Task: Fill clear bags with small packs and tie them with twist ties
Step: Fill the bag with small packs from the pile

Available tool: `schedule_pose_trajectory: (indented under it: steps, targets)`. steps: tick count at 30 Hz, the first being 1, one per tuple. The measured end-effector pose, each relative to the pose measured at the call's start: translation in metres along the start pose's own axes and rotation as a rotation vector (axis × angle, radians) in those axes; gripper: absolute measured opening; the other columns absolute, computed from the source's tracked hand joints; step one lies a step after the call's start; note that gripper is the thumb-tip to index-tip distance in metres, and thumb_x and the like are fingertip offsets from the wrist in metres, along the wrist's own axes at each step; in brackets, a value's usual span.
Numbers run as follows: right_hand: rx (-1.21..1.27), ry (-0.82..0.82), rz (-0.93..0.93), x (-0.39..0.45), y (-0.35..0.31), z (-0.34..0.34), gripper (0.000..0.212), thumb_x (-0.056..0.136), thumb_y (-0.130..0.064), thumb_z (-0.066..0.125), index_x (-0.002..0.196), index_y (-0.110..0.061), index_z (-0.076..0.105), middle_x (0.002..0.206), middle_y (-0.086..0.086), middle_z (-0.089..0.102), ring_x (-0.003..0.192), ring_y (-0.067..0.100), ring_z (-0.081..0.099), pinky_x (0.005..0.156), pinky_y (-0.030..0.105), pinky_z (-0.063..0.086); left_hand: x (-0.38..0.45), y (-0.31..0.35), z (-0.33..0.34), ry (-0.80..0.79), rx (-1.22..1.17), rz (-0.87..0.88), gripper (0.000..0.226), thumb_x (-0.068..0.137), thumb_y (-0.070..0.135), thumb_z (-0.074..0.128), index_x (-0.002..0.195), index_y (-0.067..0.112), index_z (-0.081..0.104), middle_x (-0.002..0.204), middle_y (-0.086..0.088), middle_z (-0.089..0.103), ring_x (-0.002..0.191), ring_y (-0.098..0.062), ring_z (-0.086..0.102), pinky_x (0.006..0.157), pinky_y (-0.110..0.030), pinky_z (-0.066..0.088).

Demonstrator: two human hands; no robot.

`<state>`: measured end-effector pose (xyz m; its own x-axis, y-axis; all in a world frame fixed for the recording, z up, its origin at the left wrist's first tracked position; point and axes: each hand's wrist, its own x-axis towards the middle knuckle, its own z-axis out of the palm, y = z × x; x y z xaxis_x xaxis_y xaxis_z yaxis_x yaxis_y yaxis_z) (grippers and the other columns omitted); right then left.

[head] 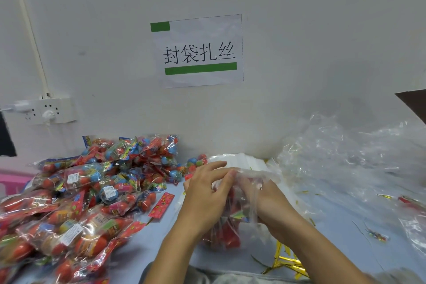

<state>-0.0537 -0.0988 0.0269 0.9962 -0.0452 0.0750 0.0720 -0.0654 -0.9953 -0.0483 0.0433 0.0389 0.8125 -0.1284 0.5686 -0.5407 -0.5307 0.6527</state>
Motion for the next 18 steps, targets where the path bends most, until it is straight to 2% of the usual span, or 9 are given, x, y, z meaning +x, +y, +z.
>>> schedule_pose_trajectory:
  steps: [3,5,6,7,10,12,14,16,18]
  targets:
    - [-0.031,0.015,0.006,-0.001,-0.001,0.006,0.020,0.102,-0.032,0.055,0.095,-0.021,0.070,0.077,0.007,0.076,0.072,0.023,0.076,0.057,0.033,0.059,-0.001,0.005,0.003,-0.042,0.052,0.064,0.023,0.100,0.036,0.054,0.112,0.042,0.072,0.128,0.023,0.057,0.126,0.002,0.041,0.112,-0.032,0.028]
    - [-0.065,-0.009,0.007,0.000,0.003,0.011,0.019,0.105,-0.020,0.048,0.100,-0.016,0.065,0.088,0.009,0.075,0.085,0.025,0.075,0.073,0.042,0.062,-0.003,0.007,0.007,-0.082,0.097,0.108,0.022,0.100,0.037,0.054,0.112,0.043,0.072,0.128,0.021,0.058,0.127,0.001,0.042,0.113,-0.038,0.027]
    - [-0.057,-0.044,0.003,0.000,0.003,0.012,0.020,0.108,-0.016,0.042,0.105,-0.014,0.062,0.099,0.009,0.072,0.096,0.025,0.071,0.087,0.044,0.060,-0.003,0.007,0.009,-0.095,0.098,0.118,0.023,0.100,0.037,0.053,0.114,0.041,0.072,0.128,0.019,0.059,0.127,0.000,0.043,0.112,-0.040,0.028]
    - [0.001,-0.093,0.002,-0.002,0.001,0.013,0.022,0.109,-0.013,0.037,0.110,-0.011,0.060,0.106,0.009,0.068,0.103,0.023,0.067,0.091,0.041,0.057,-0.003,0.007,0.010,-0.093,0.093,0.119,0.024,0.101,0.036,0.053,0.115,0.038,0.072,0.128,0.017,0.061,0.126,-0.001,0.045,0.112,-0.039,0.029]
    - [0.279,-0.339,0.028,-0.008,-0.010,0.003,0.026,0.109,-0.019,0.044,0.112,-0.003,0.065,0.101,0.014,0.072,0.091,0.021,0.072,0.069,0.034,0.059,-0.001,0.007,0.008,-0.005,0.067,0.095,0.025,0.100,0.031,0.053,0.117,0.029,0.073,0.124,0.013,0.064,0.123,-0.005,0.050,0.107,-0.015,0.030]
    - [0.364,-0.468,0.052,-0.013,-0.018,-0.006,0.020,0.101,-0.014,0.056,0.110,-0.001,0.068,0.106,0.022,0.073,0.087,0.026,0.073,0.074,0.039,0.061,0.000,0.006,0.005,0.045,0.034,0.075,0.025,0.100,0.030,0.055,0.116,0.025,0.074,0.121,0.012,0.066,0.120,-0.006,0.053,0.101,-0.011,0.032]
    - [0.282,-0.452,0.039,-0.012,-0.019,-0.010,0.019,0.095,-0.001,0.060,0.114,0.000,0.064,0.105,0.024,0.072,0.082,0.030,0.071,0.081,0.046,0.059,0.000,0.007,0.004,0.034,0.023,0.086,0.024,0.100,0.030,0.055,0.114,0.026,0.074,0.121,0.013,0.067,0.121,-0.006,0.053,0.106,-0.022,0.035]
    - [0.169,-0.413,-0.025,-0.014,-0.016,-0.009,0.021,0.095,0.009,0.052,0.108,-0.003,0.063,0.087,0.015,0.072,0.067,0.022,0.069,0.067,0.036,0.058,-0.001,0.009,0.007,-0.017,0.037,0.122,0.024,0.100,0.031,0.055,0.113,0.029,0.075,0.122,0.015,0.066,0.122,-0.004,0.052,0.109,-0.035,0.035]
    - [0.108,-0.383,-0.069,-0.016,-0.013,-0.004,0.023,0.097,0.010,0.047,0.095,-0.004,0.066,0.075,0.008,0.071,0.059,0.016,0.067,0.058,0.028,0.055,-0.002,0.011,0.009,-0.072,0.046,0.146,0.025,0.100,0.033,0.053,0.113,0.032,0.074,0.123,0.019,0.064,0.124,-0.002,0.050,0.110,-0.041,0.033]
